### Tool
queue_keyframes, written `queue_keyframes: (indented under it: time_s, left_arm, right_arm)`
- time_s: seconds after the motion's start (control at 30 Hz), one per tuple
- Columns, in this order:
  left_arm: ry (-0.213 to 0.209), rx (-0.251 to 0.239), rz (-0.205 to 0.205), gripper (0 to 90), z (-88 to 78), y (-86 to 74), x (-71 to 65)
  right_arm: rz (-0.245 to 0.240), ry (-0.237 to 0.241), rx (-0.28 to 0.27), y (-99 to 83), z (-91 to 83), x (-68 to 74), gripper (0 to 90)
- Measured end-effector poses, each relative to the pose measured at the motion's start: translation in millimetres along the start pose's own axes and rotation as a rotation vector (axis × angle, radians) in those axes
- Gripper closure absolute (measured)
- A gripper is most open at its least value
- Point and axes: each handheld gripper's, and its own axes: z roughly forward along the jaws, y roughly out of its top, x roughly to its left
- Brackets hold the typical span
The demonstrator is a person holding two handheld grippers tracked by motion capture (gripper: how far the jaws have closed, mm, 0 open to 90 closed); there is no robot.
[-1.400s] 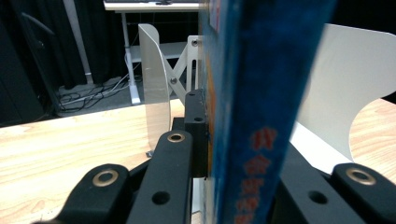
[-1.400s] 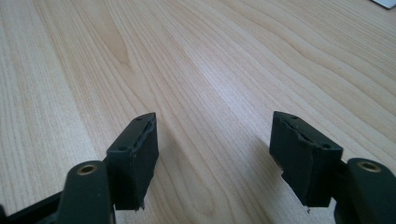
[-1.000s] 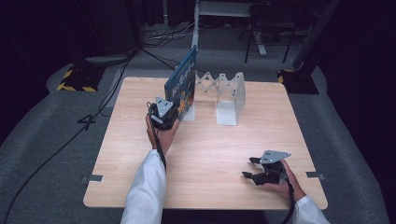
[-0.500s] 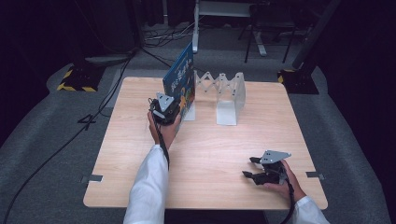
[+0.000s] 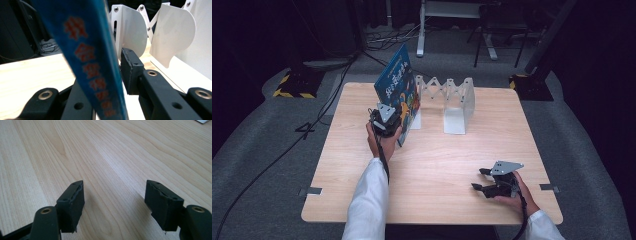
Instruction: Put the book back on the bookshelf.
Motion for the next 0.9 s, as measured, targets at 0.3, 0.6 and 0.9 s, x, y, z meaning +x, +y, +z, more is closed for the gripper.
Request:
queue_keyframes:
  time_s: [0.3,0.6,0.9]
  left_arm:
    - [-0.002,0.004,0.043,71.4,-1.2,-5.7,-4.3]
    - [-0.015,0.027,0.107,66.7,-2.5,-14.5,-6.5]
    - [-0.035,0.031,0.089,55.7,-8.3,-16.9,-4.0]
  right_arm:
    - [0.0,-0.001,-0.001,-0.1,0.1,-0.1,32.4]
    - [0.002,-0.001,0.0,0.0,0.1,0.0,32.2]
    - [0.002,-0.001,0.0,0.3,0.7,-0.4,31.8]
